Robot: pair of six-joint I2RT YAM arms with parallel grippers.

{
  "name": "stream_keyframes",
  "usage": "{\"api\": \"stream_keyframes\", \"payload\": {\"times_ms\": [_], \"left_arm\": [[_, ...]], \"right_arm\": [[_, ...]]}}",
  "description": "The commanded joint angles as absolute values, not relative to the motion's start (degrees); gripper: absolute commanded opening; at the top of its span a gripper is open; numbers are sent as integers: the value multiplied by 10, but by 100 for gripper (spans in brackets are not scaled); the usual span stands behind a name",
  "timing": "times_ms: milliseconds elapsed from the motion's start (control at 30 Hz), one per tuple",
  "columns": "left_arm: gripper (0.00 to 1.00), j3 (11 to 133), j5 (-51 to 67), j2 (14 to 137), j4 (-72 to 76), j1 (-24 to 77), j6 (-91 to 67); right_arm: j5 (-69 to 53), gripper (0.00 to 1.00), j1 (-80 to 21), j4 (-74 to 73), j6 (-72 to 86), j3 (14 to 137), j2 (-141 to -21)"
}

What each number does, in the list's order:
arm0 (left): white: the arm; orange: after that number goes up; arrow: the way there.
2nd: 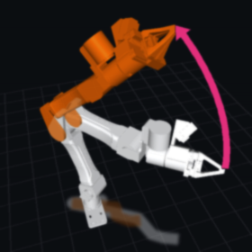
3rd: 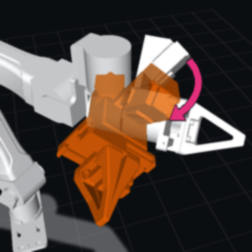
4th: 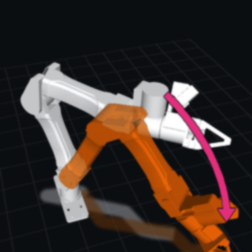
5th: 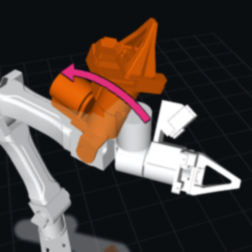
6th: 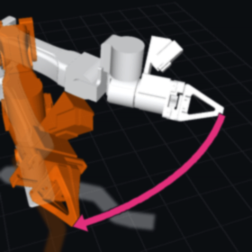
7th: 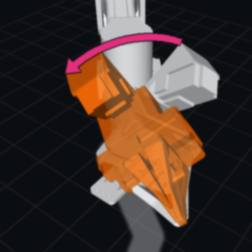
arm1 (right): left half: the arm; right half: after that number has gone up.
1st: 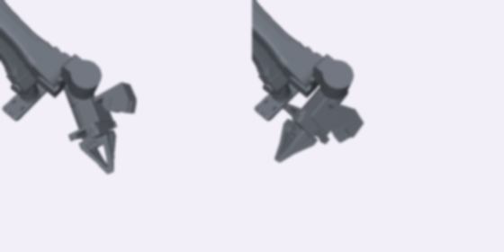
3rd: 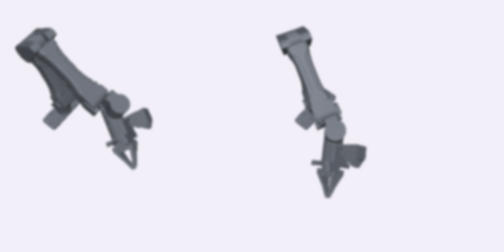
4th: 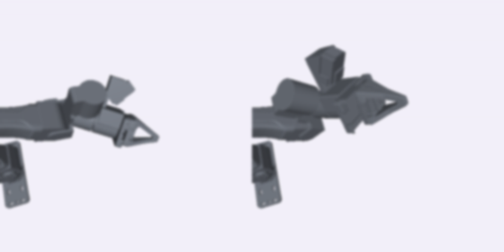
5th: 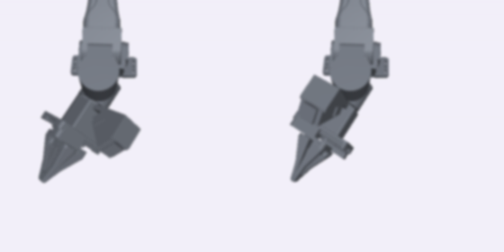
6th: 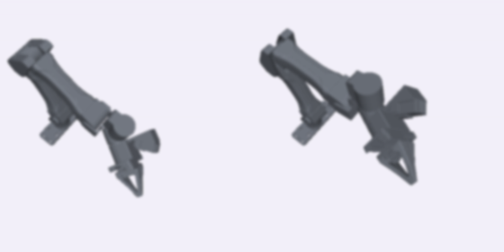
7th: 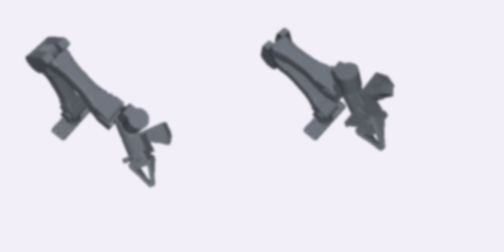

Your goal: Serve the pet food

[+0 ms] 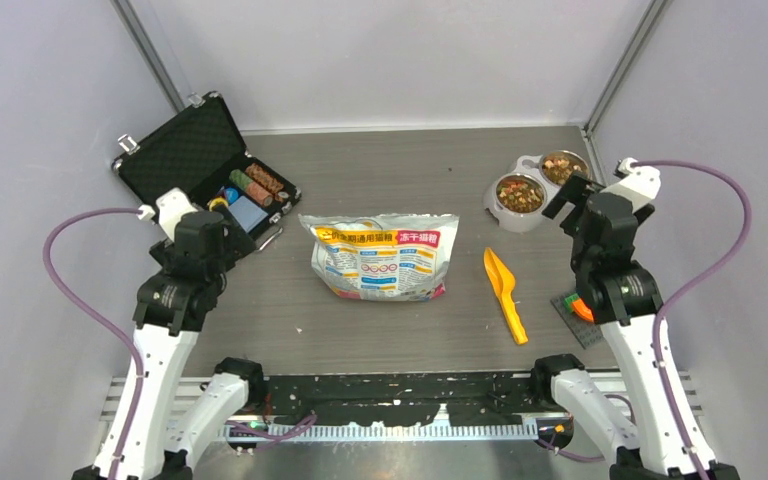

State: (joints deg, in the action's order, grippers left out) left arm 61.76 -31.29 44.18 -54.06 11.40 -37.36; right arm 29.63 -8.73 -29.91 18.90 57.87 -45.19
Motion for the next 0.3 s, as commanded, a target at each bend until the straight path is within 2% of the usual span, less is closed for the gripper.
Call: {"api": "stream_keyframes", "payload": {"times_ms": [0, 267], "left_arm": [[99, 611, -320, 402, -563, 113, -391], [99, 594, -333, 345, -573, 113, -382]], "right_arm": [[368, 95, -88, -314, 179, 556, -409], [365, 95, -88, -326, 179, 545, -358]]}}
